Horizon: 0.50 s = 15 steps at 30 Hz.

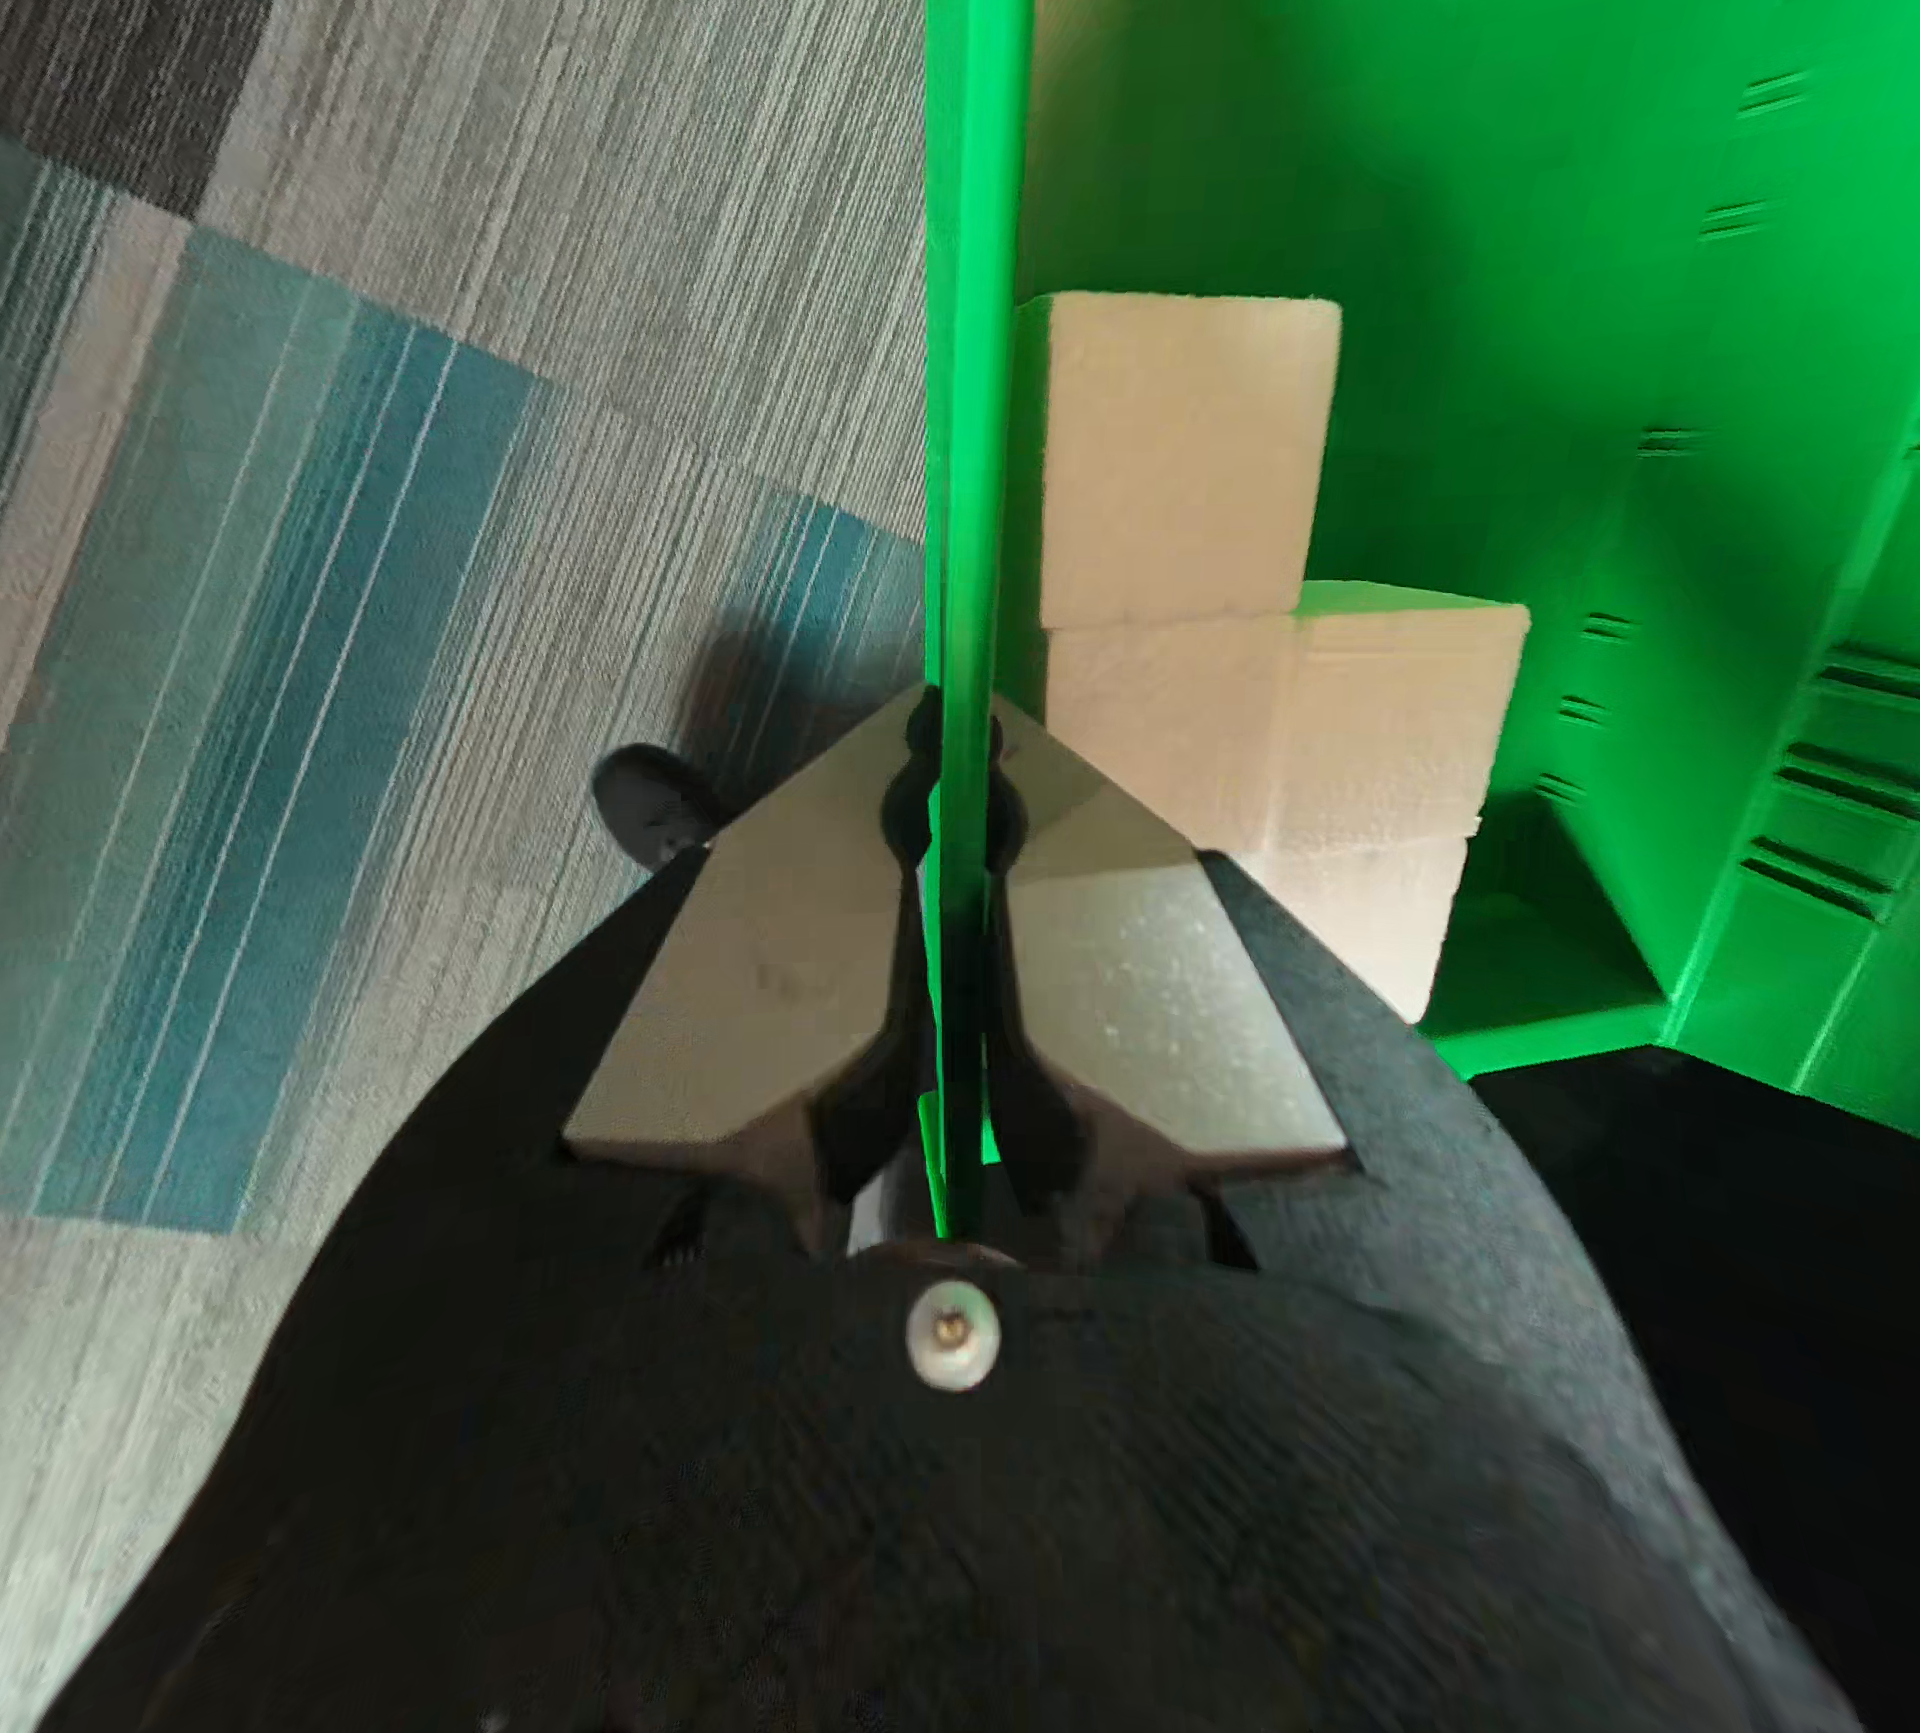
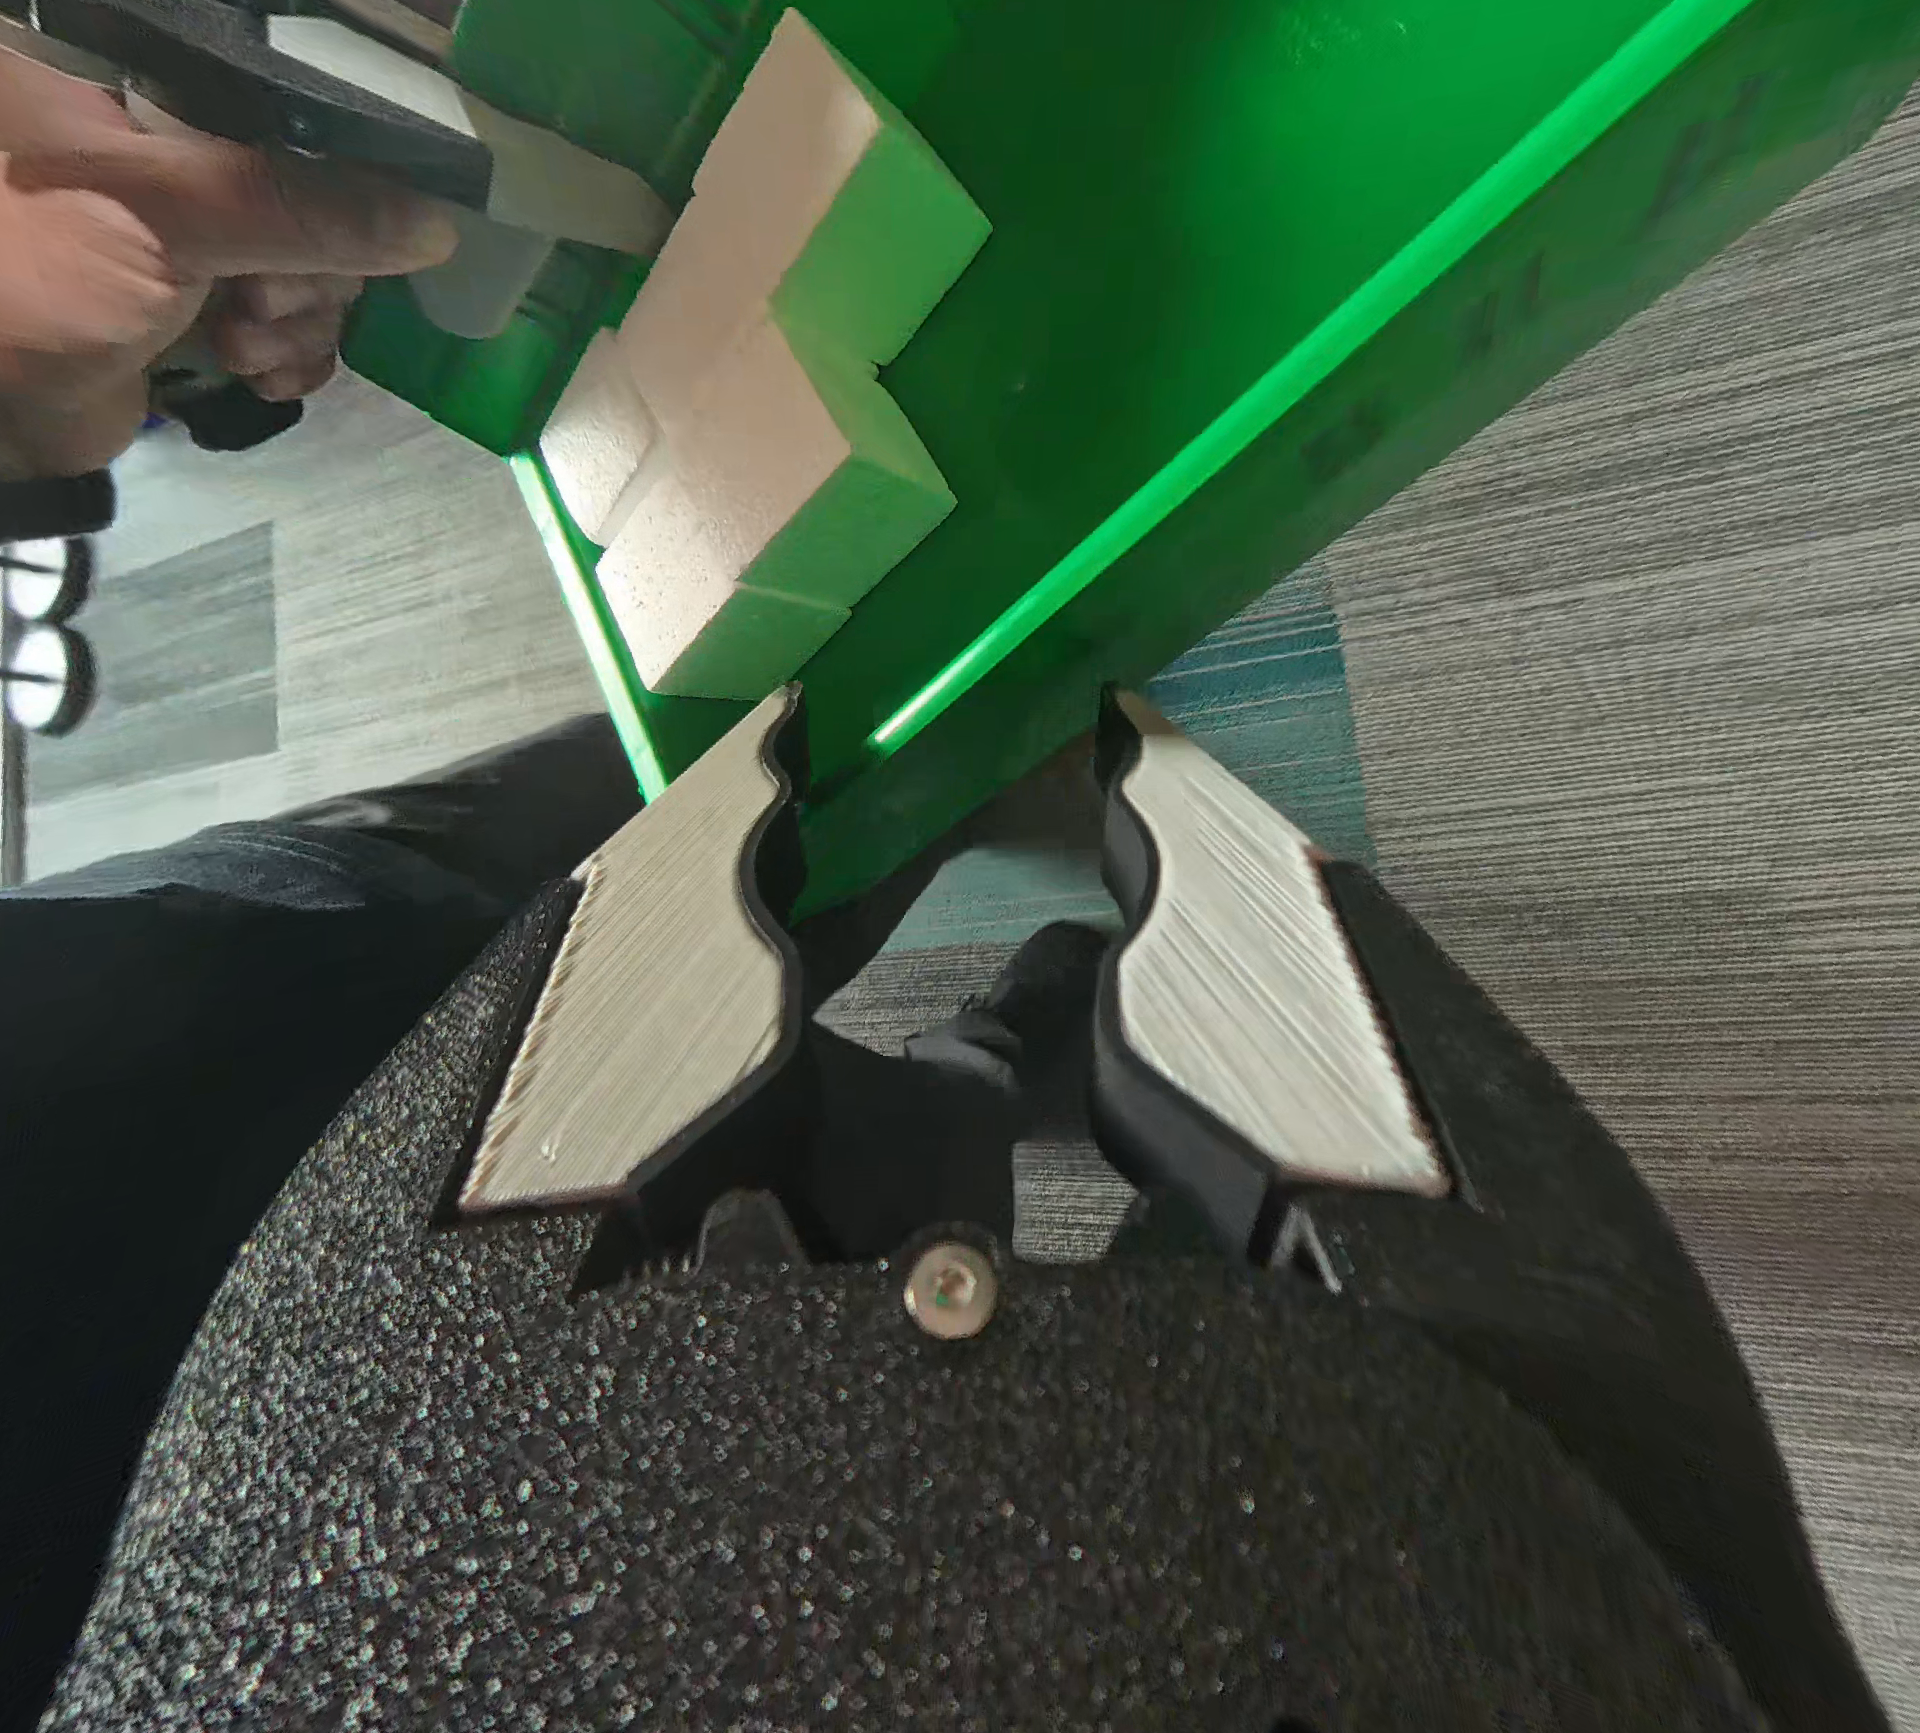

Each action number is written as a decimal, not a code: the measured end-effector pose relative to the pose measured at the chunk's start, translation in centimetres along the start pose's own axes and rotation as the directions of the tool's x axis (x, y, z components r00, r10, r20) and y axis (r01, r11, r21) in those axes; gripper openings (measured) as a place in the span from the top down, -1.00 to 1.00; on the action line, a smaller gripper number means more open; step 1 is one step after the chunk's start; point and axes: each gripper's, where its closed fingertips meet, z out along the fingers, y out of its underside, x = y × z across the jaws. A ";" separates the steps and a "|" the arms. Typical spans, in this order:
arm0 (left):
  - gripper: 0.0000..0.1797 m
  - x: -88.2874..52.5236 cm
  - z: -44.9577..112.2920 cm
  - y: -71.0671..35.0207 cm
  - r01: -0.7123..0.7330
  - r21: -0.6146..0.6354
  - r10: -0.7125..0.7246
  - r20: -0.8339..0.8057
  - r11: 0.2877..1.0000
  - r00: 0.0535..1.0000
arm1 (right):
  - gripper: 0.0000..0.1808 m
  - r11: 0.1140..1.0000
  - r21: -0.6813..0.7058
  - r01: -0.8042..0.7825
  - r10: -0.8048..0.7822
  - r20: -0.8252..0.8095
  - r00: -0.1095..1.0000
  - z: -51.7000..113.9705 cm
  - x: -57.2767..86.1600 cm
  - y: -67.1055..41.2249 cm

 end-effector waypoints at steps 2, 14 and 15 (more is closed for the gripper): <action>0.99 -3.0 2.4 -5.1 -0.039 0.008 0.039 -0.026 0.999 0.999 | 0.39 1.000 0.013 -0.013 0.013 -0.045 0.999 2.0 3.2 -4.1; 0.99 -16.5 17.8 -34.8 -0.154 -0.083 0.133 -0.219 0.985 0.967 | 0.40 0.989 0.061 -0.133 0.145 -0.333 0.932 9.3 18.6 -25.7; 1.00 -17.5 19.3 -37.2 -0.161 -0.093 0.136 -0.227 0.983 0.964 | 0.41 0.987 0.077 -0.138 0.156 -0.338 0.928 9.7 19.8 -27.3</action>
